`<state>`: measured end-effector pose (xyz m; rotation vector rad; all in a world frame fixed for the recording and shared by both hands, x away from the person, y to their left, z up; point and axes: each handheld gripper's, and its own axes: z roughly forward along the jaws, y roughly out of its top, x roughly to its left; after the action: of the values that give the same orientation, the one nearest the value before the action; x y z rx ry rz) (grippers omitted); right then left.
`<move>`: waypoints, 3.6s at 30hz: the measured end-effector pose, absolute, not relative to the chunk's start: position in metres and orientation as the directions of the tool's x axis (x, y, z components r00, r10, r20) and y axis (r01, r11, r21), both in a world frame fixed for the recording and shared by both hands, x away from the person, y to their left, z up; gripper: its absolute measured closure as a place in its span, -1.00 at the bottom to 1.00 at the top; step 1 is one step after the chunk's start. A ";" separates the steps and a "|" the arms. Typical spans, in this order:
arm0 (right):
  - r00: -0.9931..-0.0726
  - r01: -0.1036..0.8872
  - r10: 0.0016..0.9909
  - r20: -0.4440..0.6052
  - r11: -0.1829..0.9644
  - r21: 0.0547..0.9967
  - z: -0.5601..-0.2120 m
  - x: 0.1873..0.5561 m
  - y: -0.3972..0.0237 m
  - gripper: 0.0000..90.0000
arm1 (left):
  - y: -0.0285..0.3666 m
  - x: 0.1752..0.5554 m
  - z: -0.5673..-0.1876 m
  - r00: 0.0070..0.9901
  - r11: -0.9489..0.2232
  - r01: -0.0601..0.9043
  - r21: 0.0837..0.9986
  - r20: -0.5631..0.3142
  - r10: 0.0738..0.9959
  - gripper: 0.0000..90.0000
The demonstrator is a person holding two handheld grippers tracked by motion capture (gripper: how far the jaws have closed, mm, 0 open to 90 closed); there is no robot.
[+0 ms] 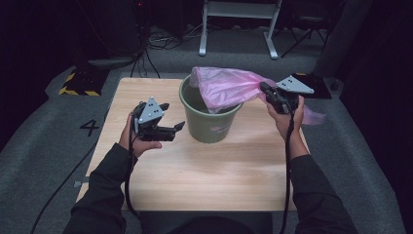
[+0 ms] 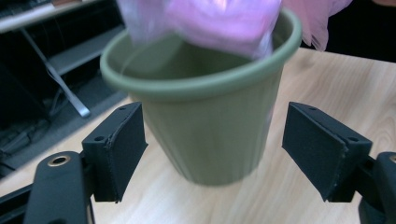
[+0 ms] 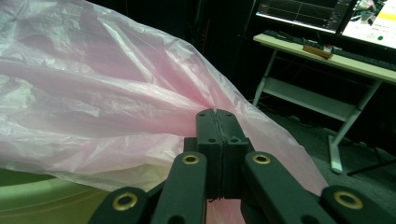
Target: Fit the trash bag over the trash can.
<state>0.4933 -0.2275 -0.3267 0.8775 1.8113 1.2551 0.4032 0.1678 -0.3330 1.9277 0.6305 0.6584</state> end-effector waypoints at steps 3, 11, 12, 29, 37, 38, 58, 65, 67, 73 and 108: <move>-0.476 0.116 0.856 -0.203 0.290 0.950 -0.326 0.494 -0.227 0.99 | 0.158 0.407 -0.322 0.727 -0.395 0.125 0.910 0.187 0.661 -0.51; -0.483 0.091 0.841 -0.243 0.324 0.942 -0.326 0.486 -0.223 0.99 | 0.141 0.421 -0.312 0.731 -0.407 0.114 0.906 0.200 0.652 -0.50; -0.486 0.086 0.838 -0.250 0.330 0.940 -0.326 0.485 -0.223 0.99 | 0.141 0.422 -0.312 0.728 -0.403 0.118 0.908 0.196 0.656 -0.51; -0.477 0.019 0.773 -0.419 0.486 0.874 -0.325 0.468 -0.214 0.99 | 0.137 0.448 -0.303 0.706 -0.395 0.144 0.907 0.186 0.684 -0.49; -0.496 -0.026 0.725 -0.478 0.538 0.842 -0.321 0.462 -0.209 0.98 | 0.122 0.452 -0.302 0.727 -0.413 0.136 0.900 0.193 0.659 -0.49; -0.507 -0.033 0.715 -0.482 0.543 0.839 -0.319 0.461 -0.206 0.98 | 0.118 0.453 -0.302 0.730 -0.418 0.135 0.898 0.195 0.655 -0.49; -0.633 -0.124 0.596 -0.493 0.552 0.825 -0.311 0.445 -0.192 0.97 | 0.060 0.482 -0.300 0.760 -0.551 0.121 0.826 0.280 0.586 -0.10; -0.649 -0.137 0.574 -0.500 0.558 0.818 -0.309 0.441 -0.191 0.97 | 0.047 0.491 -0.309 0.787 -0.616 0.111 0.780 0.310 0.534 0.46; -0.652 -0.136 0.574 -0.495 0.554 0.821 -0.309 0.441 -0.191 0.97 | 0.047 0.492 -0.310 0.796 -0.618 0.109 0.779 0.304 0.524 0.63; -0.664 -0.122 0.557 -0.500 0.578 0.807 -0.309 0.441 -0.188 0.98 | 0.052 0.489 -0.308 0.771 -0.583 0.102 0.806 0.307 0.559 0.33; -0.680 -0.118 0.552 -0.483 0.568 0.815 -0.304 0.445 -0.175 0.98 | 0.056 0.502 -0.314 0.838 -0.672 0.123 0.730 0.286 0.464 0.54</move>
<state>0.4454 -0.1754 -0.3036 0.3458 2.0499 1.1382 0.5021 0.0562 -0.3145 2.2705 0.4257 0.5928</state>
